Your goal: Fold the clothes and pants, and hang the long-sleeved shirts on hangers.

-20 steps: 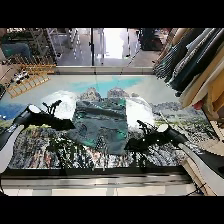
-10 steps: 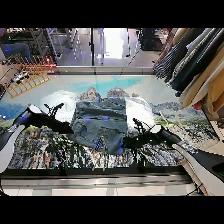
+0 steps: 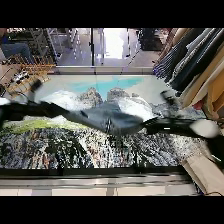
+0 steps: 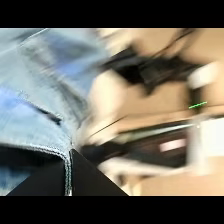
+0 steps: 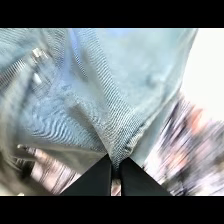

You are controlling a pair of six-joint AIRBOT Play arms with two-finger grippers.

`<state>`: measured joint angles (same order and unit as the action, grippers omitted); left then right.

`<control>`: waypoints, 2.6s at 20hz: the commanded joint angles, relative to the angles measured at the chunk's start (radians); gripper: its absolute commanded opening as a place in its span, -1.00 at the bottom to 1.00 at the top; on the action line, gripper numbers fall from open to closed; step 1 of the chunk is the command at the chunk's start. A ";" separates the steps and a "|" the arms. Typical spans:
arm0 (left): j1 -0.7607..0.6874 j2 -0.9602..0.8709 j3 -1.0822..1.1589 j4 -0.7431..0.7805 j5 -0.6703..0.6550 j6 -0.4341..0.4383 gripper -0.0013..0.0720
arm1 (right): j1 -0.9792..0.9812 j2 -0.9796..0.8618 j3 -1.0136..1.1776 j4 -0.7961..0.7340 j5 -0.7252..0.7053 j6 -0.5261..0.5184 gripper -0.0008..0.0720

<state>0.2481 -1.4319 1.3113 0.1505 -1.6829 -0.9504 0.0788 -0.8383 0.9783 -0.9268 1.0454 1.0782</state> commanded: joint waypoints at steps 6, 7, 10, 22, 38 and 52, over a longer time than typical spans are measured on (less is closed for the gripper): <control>0.042 0.594 0.001 -0.533 -0.040 -0.121 -0.94 | -0.031 0.557 0.443 -0.002 -0.023 -0.013 -0.83; 0.042 0.639 0.001 -0.504 -0.002 -0.115 -0.94 | -0.031 0.543 0.474 0.008 -0.019 0.001 -0.83; 0.024 0.680 -0.007 -0.116 0.161 -0.189 -0.94 | -0.031 0.411 0.469 -0.113 0.064 0.122 -0.83; -0.226 -0.152 -0.204 0.050 1.012 -0.178 -0.94 | -0.022 -0.726 0.360 0.028 -0.368 0.118 -0.83; -0.075 -0.323 0.050 0.684 0.174 -0.225 -0.95 | 0.113 -0.668 0.228 -0.029 0.515 0.119 -0.83; -0.046 -0.110 0.107 0.712 0.393 -0.203 -0.94 | -0.183 -0.594 -0.129 0.265 0.054 0.141 0.88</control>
<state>0.2119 -1.6035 1.4139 0.9913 -1.4406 -1.2961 -0.0662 -1.4078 0.9485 -0.8127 1.2758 1.2591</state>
